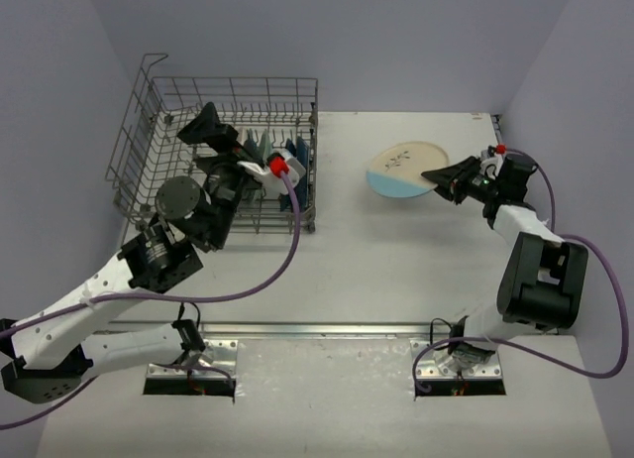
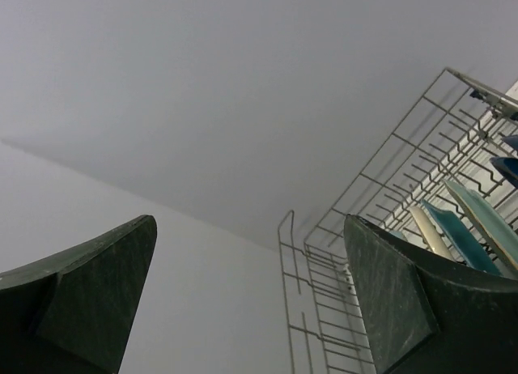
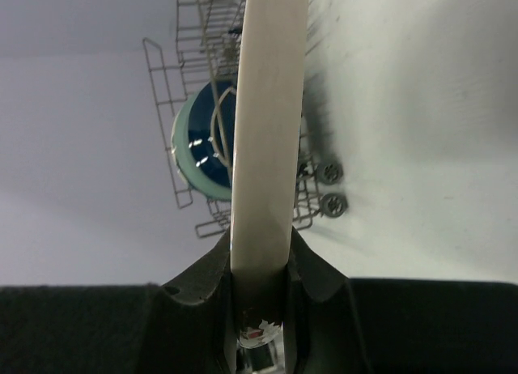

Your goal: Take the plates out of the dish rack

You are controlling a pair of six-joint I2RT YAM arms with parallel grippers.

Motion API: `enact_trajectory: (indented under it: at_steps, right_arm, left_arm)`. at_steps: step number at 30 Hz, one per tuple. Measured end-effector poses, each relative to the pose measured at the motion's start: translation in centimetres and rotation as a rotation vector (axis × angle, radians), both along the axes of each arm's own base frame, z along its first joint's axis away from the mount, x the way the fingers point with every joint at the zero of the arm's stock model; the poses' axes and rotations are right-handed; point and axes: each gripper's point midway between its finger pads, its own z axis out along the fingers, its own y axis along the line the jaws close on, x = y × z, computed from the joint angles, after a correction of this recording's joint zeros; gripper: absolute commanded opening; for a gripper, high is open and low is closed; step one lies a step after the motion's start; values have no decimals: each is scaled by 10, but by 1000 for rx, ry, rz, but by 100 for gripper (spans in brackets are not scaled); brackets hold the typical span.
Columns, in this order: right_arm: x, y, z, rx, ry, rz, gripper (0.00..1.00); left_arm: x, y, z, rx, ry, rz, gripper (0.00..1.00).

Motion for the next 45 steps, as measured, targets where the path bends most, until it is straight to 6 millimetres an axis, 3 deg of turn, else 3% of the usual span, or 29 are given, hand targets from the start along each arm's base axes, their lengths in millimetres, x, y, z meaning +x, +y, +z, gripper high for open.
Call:
enact_trajectory:
  at_steps: [4,8,11,14,17,22,25,29,36,45]
  right_arm:
    - [21,-14,-26,-45,28,-61,0]
    - [44,-27,-67,-61,116,-118,0]
    - [52,-34,-95,-75,187,-155,0]
    - [64,-40,-107,-81,207,-167,0]
    - [80,-46,-108,-101,187,-166,1]
    - [112,-58,-125,-164,205,-158,14]
    - [115,-61,-139,-195,243,-143,23]
    - [118,-66,-142,-260,266,-140,38]
    - [101,-84,-176,-446,410,-154,45]
    - [106,-98,-172,-673,414,-138,68]
  left_arm:
    - [18,26,12,-157,107,100,100]
    - [37,30,8,-271,237,157,100]
    - [44,18,-5,-342,343,152,100]
    - [46,14,-29,-374,446,158,100]
    - [48,23,-49,-401,519,199,100]
    - [52,40,-71,-491,604,258,100]
    - [56,51,-83,-535,646,295,100]
    - [60,58,-91,-575,678,317,100]
    - [63,59,-96,-607,698,324,100]
    - [71,72,-107,-649,720,382,100]
